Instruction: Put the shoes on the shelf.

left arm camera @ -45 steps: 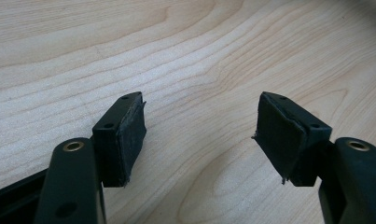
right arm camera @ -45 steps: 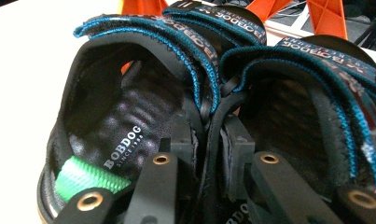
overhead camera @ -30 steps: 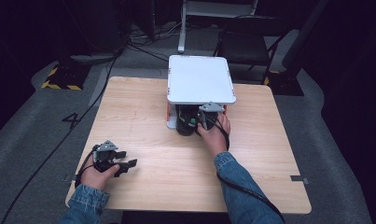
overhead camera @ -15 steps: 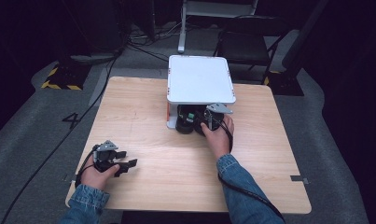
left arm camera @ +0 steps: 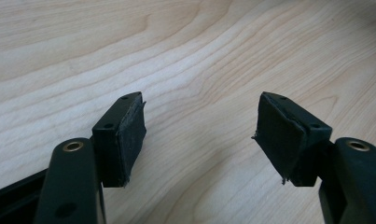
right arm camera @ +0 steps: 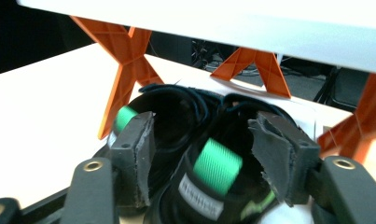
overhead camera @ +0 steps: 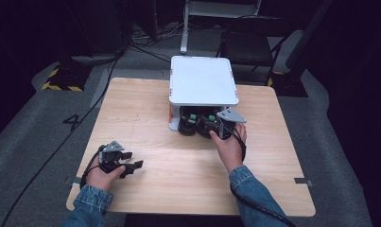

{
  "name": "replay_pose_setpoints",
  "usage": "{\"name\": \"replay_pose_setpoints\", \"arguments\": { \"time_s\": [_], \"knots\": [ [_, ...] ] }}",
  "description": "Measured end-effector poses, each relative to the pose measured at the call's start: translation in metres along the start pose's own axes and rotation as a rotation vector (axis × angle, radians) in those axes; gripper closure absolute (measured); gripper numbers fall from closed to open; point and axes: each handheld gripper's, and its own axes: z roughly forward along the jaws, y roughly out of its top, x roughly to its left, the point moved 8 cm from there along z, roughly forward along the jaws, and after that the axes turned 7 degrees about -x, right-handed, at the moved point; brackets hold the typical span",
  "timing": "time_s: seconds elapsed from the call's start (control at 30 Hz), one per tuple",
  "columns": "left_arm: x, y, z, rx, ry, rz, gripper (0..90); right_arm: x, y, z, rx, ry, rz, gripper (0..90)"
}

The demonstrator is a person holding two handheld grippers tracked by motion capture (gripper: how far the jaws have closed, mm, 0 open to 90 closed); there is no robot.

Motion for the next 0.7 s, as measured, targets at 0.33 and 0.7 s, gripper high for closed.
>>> {"name": "replay_pose_setpoints", "arguments": {
  "time_s": [0.33,0.7],
  "knots": [
    [-0.017,0.017,0.019,-0.002,-0.017,0.076,30.4,0.003,-0.016,-0.038,0.089,0.009,0.083,36.5],
    [-0.029,0.025,0.029,-0.012,-0.029,0.112,28.8,0.012,-0.048,-0.049,0.199,0.051,0.076,29.9]
  ]
}}
